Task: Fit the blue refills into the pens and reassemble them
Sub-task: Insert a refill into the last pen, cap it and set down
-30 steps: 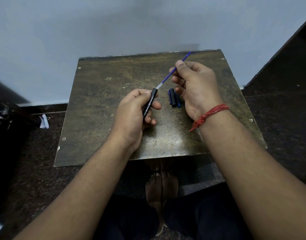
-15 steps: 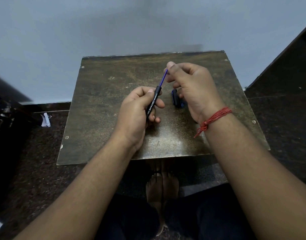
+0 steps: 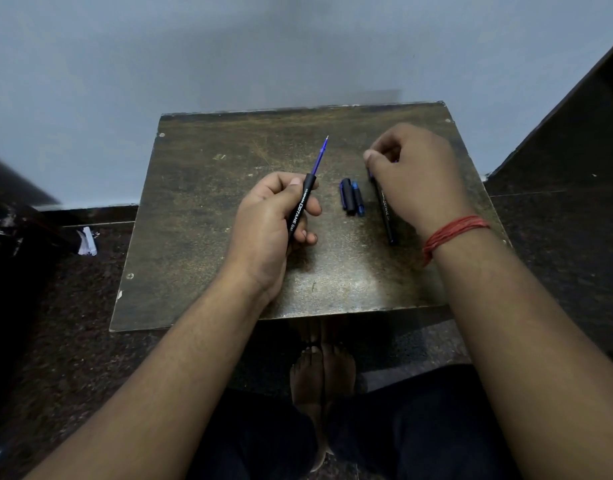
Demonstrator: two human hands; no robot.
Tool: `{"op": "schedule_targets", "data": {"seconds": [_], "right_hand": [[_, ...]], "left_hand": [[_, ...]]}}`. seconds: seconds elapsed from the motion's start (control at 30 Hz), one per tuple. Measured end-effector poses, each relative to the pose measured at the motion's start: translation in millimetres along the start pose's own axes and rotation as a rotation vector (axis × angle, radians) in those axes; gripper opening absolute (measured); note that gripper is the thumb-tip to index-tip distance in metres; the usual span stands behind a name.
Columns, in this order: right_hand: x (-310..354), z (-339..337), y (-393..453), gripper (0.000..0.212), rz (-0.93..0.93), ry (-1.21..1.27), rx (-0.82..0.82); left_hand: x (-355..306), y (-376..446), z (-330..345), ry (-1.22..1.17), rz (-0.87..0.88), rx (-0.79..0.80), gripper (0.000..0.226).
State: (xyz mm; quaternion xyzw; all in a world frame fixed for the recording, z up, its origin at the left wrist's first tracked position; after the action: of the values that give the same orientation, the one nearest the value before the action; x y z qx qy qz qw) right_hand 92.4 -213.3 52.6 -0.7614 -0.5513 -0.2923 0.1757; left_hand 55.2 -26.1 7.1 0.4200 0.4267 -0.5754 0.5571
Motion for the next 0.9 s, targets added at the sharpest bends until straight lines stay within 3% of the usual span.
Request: {"op": "schedule_targets", "data": {"seconds": [0.23,0.53,0.67,0.83,0.9], "right_hand": [[11,25,-8,0.009,-0.079,-0.330,0.086],[12,36,-12,0.022,-0.034,-0.441,0.139],[20,21,-10,0.022,-0.081,-0.187,0.040],[15,11,-11,0.011,0.052,0.539,0.058],[10,12,-10,0.008,0.118,0.706,0.050]], "left_hand": [[-1,0,0,-0.019,0.004,-0.006,0.016],[-1,0,0,-0.028,0.004,-0.006,0.015],[-2,1,-1,-0.025,0.004,-0.007,0.016],[1,-1,2,0.016,0.012,0.013,0.017],[1,-1,3,0.045,0.023,0.022,0.017]]}}
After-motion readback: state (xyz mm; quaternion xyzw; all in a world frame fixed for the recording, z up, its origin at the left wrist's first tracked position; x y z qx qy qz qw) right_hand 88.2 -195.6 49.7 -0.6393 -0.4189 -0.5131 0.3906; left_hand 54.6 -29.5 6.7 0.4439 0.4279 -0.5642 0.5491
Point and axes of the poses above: each hand's wrist, its own y-axis towards the middle knuckle, its own z-axis out of the palm, x = y × z, the point moved 7 cm from there along y, towards the middle knuckle, and after that the axes turned 10 degrees about z, right-handed, at the moved point
